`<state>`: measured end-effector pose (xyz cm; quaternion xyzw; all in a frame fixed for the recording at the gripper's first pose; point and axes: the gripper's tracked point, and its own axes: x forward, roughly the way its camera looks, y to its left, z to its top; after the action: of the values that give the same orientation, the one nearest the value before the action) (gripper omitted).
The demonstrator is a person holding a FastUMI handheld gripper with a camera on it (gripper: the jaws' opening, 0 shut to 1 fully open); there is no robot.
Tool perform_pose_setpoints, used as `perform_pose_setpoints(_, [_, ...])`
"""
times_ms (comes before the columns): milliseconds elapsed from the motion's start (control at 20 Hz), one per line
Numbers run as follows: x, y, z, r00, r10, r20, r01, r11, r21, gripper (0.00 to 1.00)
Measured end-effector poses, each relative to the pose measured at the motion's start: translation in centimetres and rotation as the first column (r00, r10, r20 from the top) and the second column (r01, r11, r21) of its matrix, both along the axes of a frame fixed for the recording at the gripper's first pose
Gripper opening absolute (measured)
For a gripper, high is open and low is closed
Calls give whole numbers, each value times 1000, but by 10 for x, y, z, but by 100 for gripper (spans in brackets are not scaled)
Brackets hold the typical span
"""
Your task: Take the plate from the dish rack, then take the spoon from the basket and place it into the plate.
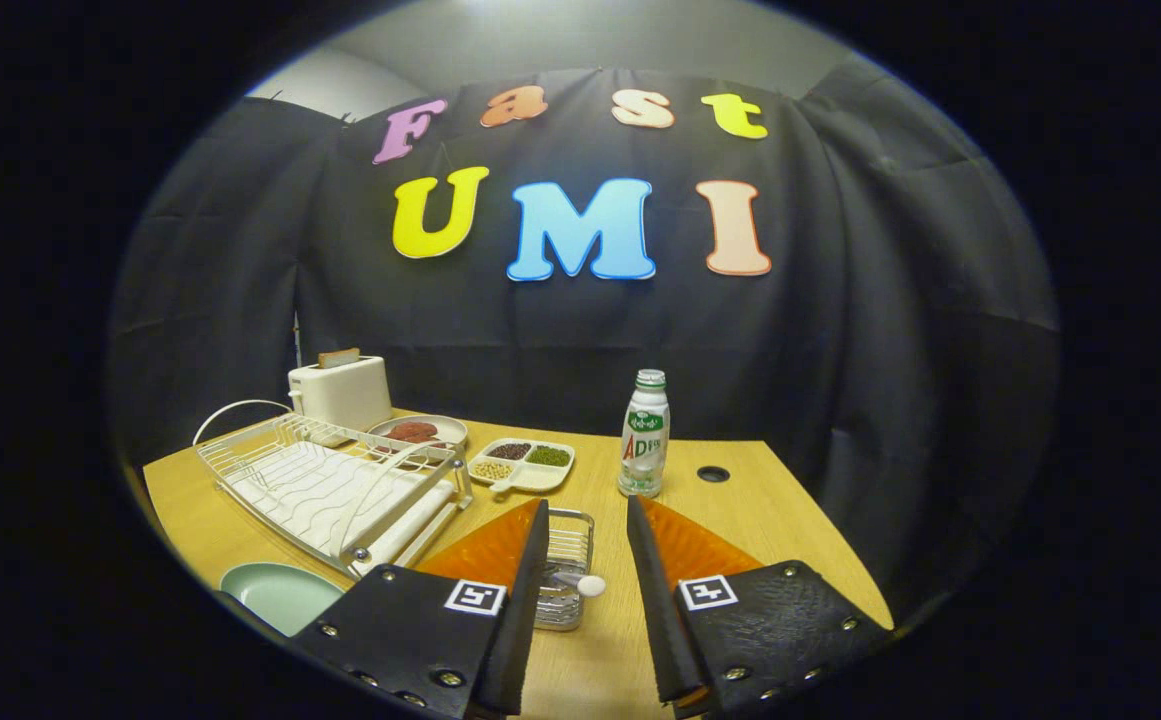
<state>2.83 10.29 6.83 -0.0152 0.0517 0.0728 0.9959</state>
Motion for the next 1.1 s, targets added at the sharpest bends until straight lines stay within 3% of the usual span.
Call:
perform_pose_setpoints(250, [24, 0, -21, 1000, -10, -8, 11, 991, 131, 49])
perform_pose_setpoints(350, [29, 0, -26, 1000, -8, -9, 9, 988, 156, 40])
perform_pose_setpoints(450, [15, 0, -16, 1000, -14, -2, 14, 987, 158, 39])
perform_pose_setpoints(500, [32, 5, -24, 1000, -16, 0, 16, 988, 152, 16])
perform_pose_setpoints(750, [26, 26, -11, 999, 41, -16, -40, 996, 80, 12])
perform_pose_setpoints(1100, [8, 22, 45, 1000, 3, 11, -3, 1000, -21, 12])
